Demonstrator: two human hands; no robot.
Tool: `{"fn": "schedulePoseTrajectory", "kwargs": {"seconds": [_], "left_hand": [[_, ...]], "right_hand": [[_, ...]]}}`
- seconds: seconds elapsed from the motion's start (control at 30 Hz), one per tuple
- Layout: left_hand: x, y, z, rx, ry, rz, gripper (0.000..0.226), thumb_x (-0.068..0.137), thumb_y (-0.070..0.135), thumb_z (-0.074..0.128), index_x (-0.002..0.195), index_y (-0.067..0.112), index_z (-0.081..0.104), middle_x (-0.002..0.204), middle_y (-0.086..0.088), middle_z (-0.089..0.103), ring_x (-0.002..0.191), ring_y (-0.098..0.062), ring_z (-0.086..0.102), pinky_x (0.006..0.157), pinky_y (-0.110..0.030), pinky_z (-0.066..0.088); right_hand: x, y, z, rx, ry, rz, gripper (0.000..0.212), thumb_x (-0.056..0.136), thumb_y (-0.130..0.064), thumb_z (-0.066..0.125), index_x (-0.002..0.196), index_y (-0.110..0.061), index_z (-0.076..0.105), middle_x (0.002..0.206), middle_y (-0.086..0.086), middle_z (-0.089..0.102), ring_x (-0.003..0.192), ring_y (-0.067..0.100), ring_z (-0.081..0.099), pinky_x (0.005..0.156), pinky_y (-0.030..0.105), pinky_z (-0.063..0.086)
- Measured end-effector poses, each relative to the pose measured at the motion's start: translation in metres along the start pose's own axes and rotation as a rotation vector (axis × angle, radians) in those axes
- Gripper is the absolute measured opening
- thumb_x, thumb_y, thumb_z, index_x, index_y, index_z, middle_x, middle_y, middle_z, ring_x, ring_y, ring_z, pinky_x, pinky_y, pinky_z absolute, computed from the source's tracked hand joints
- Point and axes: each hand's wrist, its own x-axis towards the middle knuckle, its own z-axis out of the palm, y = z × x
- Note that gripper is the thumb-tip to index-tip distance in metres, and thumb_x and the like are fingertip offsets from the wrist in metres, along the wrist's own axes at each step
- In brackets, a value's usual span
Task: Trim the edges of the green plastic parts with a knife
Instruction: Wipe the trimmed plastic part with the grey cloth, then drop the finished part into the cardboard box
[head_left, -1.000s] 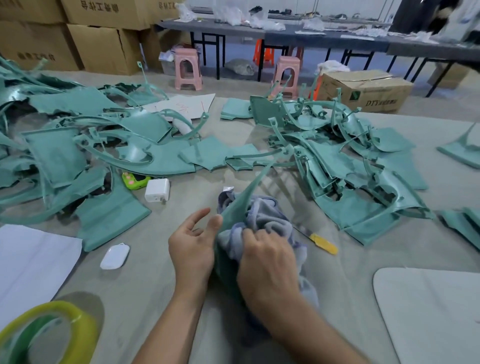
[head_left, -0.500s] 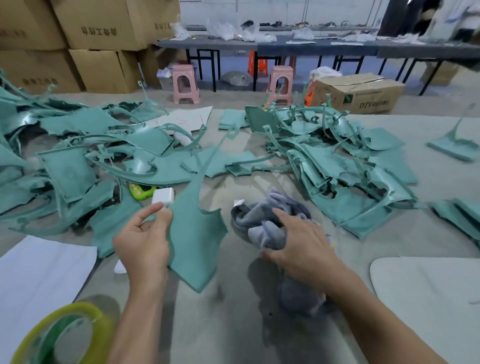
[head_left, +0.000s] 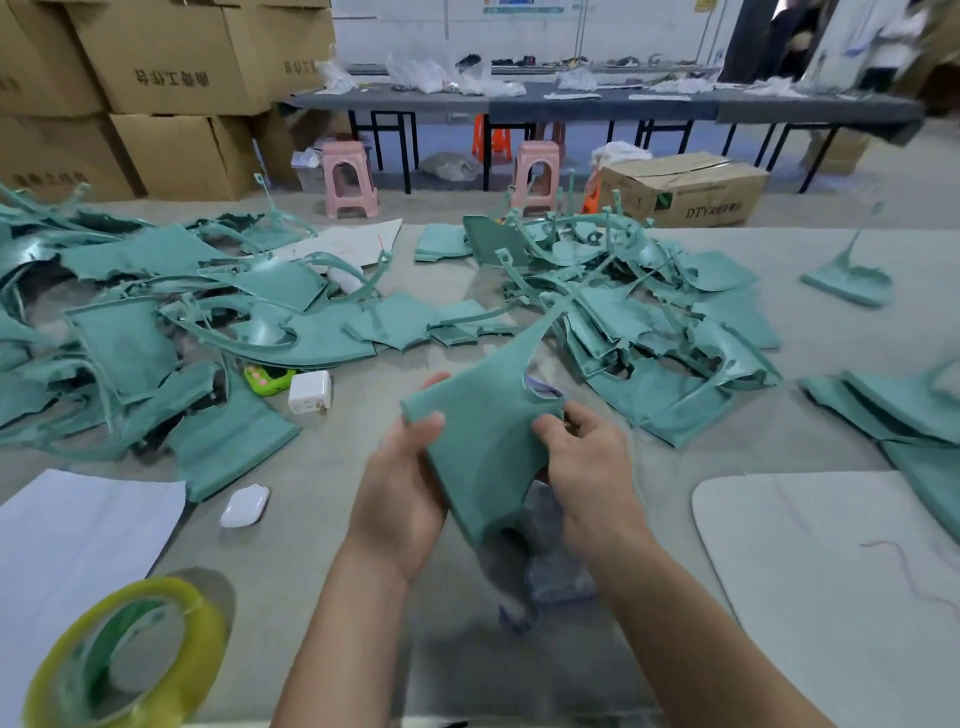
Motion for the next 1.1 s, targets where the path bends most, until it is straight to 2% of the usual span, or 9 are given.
{"fn": "schedulePoseTrajectory", "kwargs": {"seconds": [0.1,0.17,0.27,0.37,0.57,0.73,0.83,0.93,1.1], "left_hand": [[-0.002,-0.014,0.023,0.175,0.162,0.207,0.056,0.082,-0.015,0.051,0.122,0.021,0.069,0.115,-0.007,0.075,0.105,-0.027,0.071,0.08,-0.036,0.06],[-0.006,-0.018,0.035,0.477,0.188,0.48,0.062,0.081,-0.015,0.053,0.119,0.031,0.072,0.115,0.005,0.075,0.107,-0.016,0.07,0.085,-0.029,0.058],[-0.022,-0.029,0.054,1.064,-0.141,0.619,0.069,0.077,0.006,0.063,0.131,0.05,0.061,0.13,0.022,0.065,0.124,0.002,0.058,0.101,-0.021,0.05],[-0.03,-0.042,0.069,1.214,-0.52,0.435,0.077,0.071,0.016,0.069,0.142,0.04,0.053,0.151,0.03,0.043,0.142,0.01,0.031,0.118,-0.028,0.035],[-0.018,-0.059,0.09,1.414,-0.164,0.671,0.06,0.093,0.023,0.067,0.148,0.035,0.047,0.16,0.021,0.031,0.146,0.001,0.028,0.118,-0.017,0.022],[-0.028,-0.104,0.108,1.461,-0.145,1.022,0.059,0.092,0.032,0.064,0.147,0.017,0.05,0.16,-0.003,0.037,0.152,-0.019,0.025,0.122,-0.04,0.027],[-0.034,-0.122,0.132,1.172,-0.234,0.57,0.071,0.09,0.038,0.073,0.151,0.033,0.038,0.152,0.011,0.046,0.14,-0.003,0.042,0.112,-0.024,0.037],[-0.049,-0.16,0.162,0.817,-0.583,-0.101,0.023,0.09,0.016,0.071,0.111,0.025,0.075,0.102,0.006,0.077,0.09,-0.008,0.071,0.077,-0.024,0.058],[-0.102,-0.239,0.189,0.994,-0.968,-0.387,0.028,0.095,0.006,0.064,0.072,0.015,0.077,0.075,-0.002,0.076,0.064,-0.011,0.069,0.058,-0.024,0.053]], "right_hand": [[-0.01,-0.002,-0.027,-0.321,0.164,-0.15,0.012,0.089,-0.03,0.072,0.097,-0.024,0.079,0.087,-0.01,0.077,0.087,0.007,0.072,0.087,0.039,0.059],[-0.027,-0.012,-0.044,-0.257,-0.006,-0.252,0.023,0.086,-0.041,0.073,0.107,-0.03,0.077,0.102,-0.014,0.077,0.094,-0.007,0.069,0.087,0.022,0.056],[-0.051,-0.02,-0.054,0.107,-0.386,-0.223,0.034,0.089,-0.041,0.068,0.118,-0.025,0.073,0.118,0.0,0.075,0.113,0.013,0.07,0.093,0.028,0.057],[-0.054,-0.023,-0.066,0.478,-0.218,-0.041,0.023,0.092,-0.027,0.071,0.11,-0.015,0.076,0.113,0.012,0.076,0.107,0.026,0.073,0.08,0.032,0.061],[-0.047,-0.019,-0.111,0.677,-0.063,0.096,0.027,0.096,-0.003,0.054,0.115,0.001,0.073,0.118,0.026,0.072,0.107,0.039,0.071,0.083,0.041,0.062],[-0.068,0.006,-0.158,0.71,0.01,0.055,0.026,0.086,-0.008,0.061,0.103,-0.004,0.08,0.115,0.023,0.074,0.096,0.028,0.075,0.074,0.034,0.062],[-0.089,0.029,-0.206,0.82,0.109,0.025,0.03,0.082,-0.008,0.061,0.105,-0.002,0.079,0.118,0.024,0.072,0.102,0.031,0.074,0.078,0.036,0.062],[-0.128,0.06,-0.259,0.905,0.202,0.035,0.034,0.087,-0.006,0.057,0.117,0.002,0.073,0.124,0.025,0.069,0.11,0.035,0.071,0.081,0.039,0.062],[-0.216,0.113,-0.332,0.693,0.385,0.19,0.043,0.081,0.006,0.063,0.124,0.004,0.068,0.123,0.025,0.07,0.108,0.037,0.071,0.09,0.045,0.057]]}}
